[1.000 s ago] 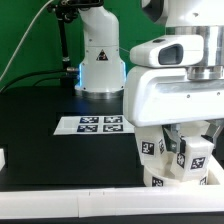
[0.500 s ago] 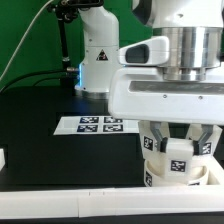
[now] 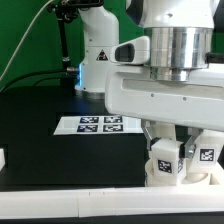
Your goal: Assemble stool
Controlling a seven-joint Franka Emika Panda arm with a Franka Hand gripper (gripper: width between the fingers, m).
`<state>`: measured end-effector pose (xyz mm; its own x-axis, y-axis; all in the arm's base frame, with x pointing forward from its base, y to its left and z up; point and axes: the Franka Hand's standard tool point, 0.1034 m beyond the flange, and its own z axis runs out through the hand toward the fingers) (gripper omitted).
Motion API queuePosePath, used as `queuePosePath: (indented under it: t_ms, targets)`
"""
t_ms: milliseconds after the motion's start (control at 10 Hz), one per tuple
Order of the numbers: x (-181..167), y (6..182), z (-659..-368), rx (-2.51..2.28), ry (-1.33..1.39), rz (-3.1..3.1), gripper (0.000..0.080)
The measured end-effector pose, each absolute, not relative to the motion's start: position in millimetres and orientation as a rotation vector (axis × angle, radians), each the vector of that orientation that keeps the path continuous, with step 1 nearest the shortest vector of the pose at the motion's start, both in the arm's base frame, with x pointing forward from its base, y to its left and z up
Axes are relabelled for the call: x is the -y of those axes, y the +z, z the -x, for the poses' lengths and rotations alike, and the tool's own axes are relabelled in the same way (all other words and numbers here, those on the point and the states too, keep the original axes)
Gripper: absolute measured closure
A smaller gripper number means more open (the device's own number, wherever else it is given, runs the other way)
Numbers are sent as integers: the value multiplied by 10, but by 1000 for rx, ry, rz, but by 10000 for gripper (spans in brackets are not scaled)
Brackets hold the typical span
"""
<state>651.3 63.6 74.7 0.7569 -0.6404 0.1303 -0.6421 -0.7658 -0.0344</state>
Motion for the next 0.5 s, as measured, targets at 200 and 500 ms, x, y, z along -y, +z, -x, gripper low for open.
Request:
queuePosePath:
  t_ms: [200,500]
  targets:
    - [-558,735,-6452,1456,213,-2768,462]
    - [-472,738,-6317,1973,162,-2419,461]
